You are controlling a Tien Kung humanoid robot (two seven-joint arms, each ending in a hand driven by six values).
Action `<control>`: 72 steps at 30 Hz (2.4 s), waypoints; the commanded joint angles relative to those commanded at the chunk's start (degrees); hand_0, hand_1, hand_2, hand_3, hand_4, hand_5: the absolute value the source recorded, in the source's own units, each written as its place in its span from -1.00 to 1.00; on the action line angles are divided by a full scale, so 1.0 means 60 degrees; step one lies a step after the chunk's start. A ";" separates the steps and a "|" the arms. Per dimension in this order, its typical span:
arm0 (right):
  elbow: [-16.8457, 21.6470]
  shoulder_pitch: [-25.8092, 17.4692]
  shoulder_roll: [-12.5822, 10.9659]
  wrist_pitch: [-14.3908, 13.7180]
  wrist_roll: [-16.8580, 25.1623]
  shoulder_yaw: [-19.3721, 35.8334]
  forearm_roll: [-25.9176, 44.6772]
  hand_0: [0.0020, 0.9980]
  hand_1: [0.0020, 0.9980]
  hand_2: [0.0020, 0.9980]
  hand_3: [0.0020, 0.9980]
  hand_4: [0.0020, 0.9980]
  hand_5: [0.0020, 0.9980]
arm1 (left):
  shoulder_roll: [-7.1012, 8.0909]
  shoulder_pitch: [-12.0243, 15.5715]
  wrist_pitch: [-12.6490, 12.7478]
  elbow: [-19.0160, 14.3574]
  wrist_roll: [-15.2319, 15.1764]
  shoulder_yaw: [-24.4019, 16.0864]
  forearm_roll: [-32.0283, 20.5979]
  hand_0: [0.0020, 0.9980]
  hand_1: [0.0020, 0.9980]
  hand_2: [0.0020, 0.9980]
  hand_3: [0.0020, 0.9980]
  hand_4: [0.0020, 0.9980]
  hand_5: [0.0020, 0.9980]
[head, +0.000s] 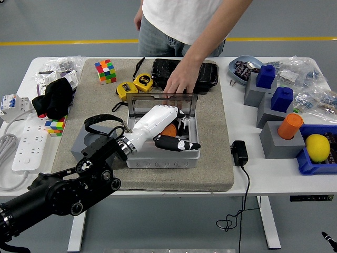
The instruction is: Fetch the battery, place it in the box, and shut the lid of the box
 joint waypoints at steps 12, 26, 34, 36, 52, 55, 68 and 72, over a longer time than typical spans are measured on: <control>-0.0004 -0.0044 0.0004 0.0014 -0.0009 0.0073 -0.0017 0.74 0.69 0.61 0.66 1.00 1.00 | 0.0512 0.0442 -0.1744 -0.2182 0.0984 -0.0719 0.0490 0.66 0.42 0.26 0.19 1.00 0.37; 0.0005 -0.0080 0.0029 0.0036 -0.0020 0.0053 0.0006 0.73 0.68 0.61 0.66 1.00 1.00 | 0.0661 0.0712 -0.7290 -0.5828 0.4257 -0.3614 -0.3712 0.07 0.26 0.16 0.11 1.00 0.37; -0.0013 -0.0084 0.0043 0.0031 -0.0023 0.0004 0.0059 0.73 0.67 0.61 0.66 1.00 1.00 | 0.0227 0.0607 -0.5601 -0.4756 0.1897 -0.4924 -0.6877 0.12 0.29 0.19 0.13 1.00 0.31; -0.0010 -0.0071 0.0050 0.0030 -0.0019 0.0020 0.0045 0.73 0.67 0.61 0.66 1.00 1.00 | 0.0109 0.0547 -0.4735 -0.4446 0.1266 -0.5297 -0.7746 0.12 0.29 0.19 0.13 1.00 0.31; 0.0004 -0.0015 0.0040 0.0018 -0.0013 0.0146 -0.0020 0.73 0.67 0.60 0.66 1.00 1.00 | 0.0595 0.0144 -0.1816 -0.2170 0.1963 -0.4223 -0.4397 1.00 0.93 0.74 0.64 1.00 0.78; 0.0001 -0.0021 0.0035 0.0016 -0.0020 0.0140 -0.0020 0.72 0.67 0.60 0.66 1.00 1.00 | 0.0646 0.0121 -0.2189 -0.1748 0.2392 -0.4003 -0.3155 1.00 1.00 0.94 0.81 1.00 1.00; -0.0006 -0.0045 0.0007 0.0003 -0.0014 0.0123 -0.0003 0.72 0.67 0.60 0.66 1.00 1.00 | 0.1035 0.0132 -0.2857 -0.1918 0.2911 -0.3223 0.2058 1.00 1.00 0.85 0.55 1.00 1.00; -0.0017 -0.0070 -0.0006 -0.0004 -0.0006 0.0077 0.0041 0.72 0.67 0.60 0.66 1.00 1.00 | 0.1133 0.0193 -0.2943 -0.2160 0.2947 -0.3082 0.3672 1.00 1.00 0.85 0.55 1.00 1.00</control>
